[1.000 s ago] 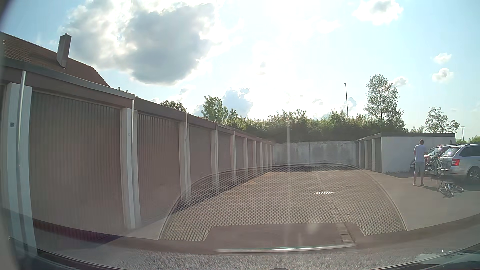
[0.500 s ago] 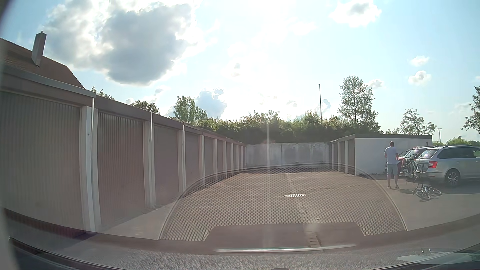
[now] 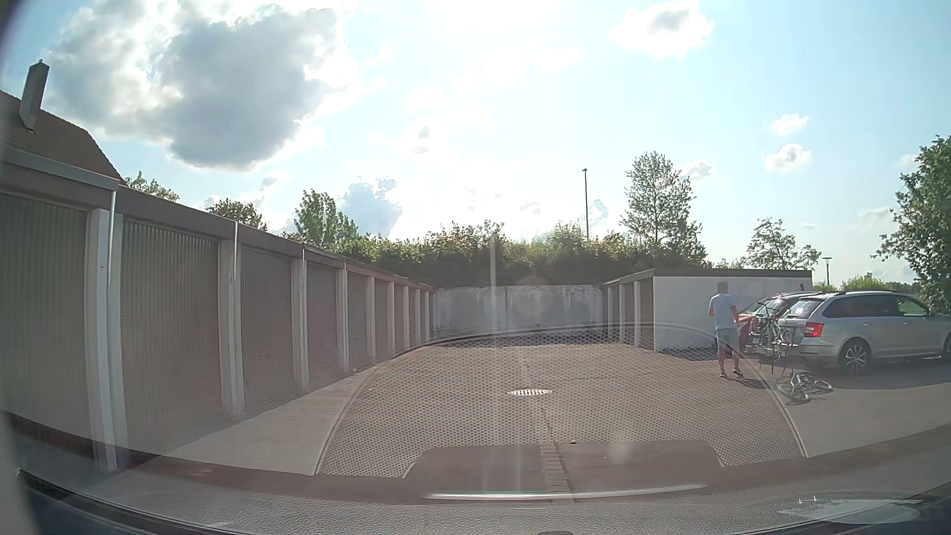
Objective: Follow the waypoints while adhering to traffic rules and regulations
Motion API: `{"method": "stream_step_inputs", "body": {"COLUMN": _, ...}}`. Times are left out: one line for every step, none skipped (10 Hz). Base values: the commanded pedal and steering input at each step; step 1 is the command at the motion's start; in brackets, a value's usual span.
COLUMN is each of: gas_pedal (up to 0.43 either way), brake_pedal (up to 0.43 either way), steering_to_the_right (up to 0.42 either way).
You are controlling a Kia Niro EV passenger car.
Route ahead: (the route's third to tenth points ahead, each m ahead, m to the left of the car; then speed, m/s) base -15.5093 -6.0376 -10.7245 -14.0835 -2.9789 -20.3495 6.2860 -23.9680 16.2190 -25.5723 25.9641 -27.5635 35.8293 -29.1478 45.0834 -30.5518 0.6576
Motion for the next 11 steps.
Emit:
{"method": "stream_step_inputs", "body": {"gas_pedal": 0.0, "brake_pedal": 0.061, "steering_to_the_right": 0.979}}
{"method": "stream_step_inputs", "body": {"gas_pedal": 0.0, "brake_pedal": 0.061, "steering_to_the_right": 0.979}}
{"method": "stream_step_inputs", "body": {"gas_pedal": 0.0, "brake_pedal": 0.061, "steering_to_the_right": 0.979}}
{"method": "stream_step_inputs", "body": {"gas_pedal": 0.0, "brake_pedal": 0.061, "steering_to_the_right": 0.979}}
{"method": "stream_step_inputs", "body": {"gas_pedal": 0.0, "brake_pedal": 0.061, "steering_to_the_right": 0.979}}
{"method": "stream_step_inputs", "body": {"gas_pedal": 0.0, "brake_pedal": 0.055, "steering_to_the_right": 0.979}}
{"method": "stream_step_inputs", "body": {"gas_pedal": 0.0, "brake_pedal": 0.067, "steering_to_the_right": 0.979}}
{"method": "stream_step_inputs", "body": {"gas_pedal": 0.0, "brake_pedal": 0.061, "steering_to_the_right": 0.979}}
{"method": "stream_step_inputs", "body": {"gas_pedal": 0.0, "brake_pedal": 0.061, "steering_to_the_right": 0.979}}
{"method": "stream_step_inputs", "body": {"gas_pedal": 0.0, "brake_pedal": 0.061, "steering_to_the_right": 0.979}}
{"method": "stream_step_inputs", "body": {"gas_pedal": 0.0, "brake_pedal": 0.061, "steering_to_the_right": 0.979}}
